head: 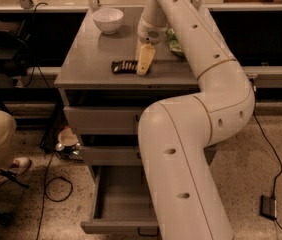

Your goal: Place rxbar chocolate into bottom drawer

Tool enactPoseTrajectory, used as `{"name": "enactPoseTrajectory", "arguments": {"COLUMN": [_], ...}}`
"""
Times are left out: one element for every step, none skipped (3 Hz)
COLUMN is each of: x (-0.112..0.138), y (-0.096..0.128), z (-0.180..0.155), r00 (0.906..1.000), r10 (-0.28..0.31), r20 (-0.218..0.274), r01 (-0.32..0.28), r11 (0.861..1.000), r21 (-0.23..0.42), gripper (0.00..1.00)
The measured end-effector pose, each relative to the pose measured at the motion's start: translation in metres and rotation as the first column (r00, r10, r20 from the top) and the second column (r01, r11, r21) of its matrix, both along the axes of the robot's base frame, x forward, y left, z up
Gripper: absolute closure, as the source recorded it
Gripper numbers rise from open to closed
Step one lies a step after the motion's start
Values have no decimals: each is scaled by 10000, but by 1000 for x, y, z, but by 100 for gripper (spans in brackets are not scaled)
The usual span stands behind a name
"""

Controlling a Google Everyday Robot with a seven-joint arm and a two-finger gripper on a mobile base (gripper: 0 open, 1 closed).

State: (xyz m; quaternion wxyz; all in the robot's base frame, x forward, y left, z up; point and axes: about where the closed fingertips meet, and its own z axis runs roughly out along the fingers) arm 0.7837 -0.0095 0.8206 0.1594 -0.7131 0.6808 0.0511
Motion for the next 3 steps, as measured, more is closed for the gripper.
{"name": "enactPoseTrajectory", "arguments": {"x": [-2, -2, -3], "y": [0, 0, 0], "z": [6, 7, 8], "r00": [10000, 10000, 10000], "r10": [-5, -8, -9], "r20": [36, 37, 38], "r01": [5, 7, 9], "r11": [10000, 10000, 10000], "r21": [13, 14, 17], "gripper": [97, 100, 100]}}
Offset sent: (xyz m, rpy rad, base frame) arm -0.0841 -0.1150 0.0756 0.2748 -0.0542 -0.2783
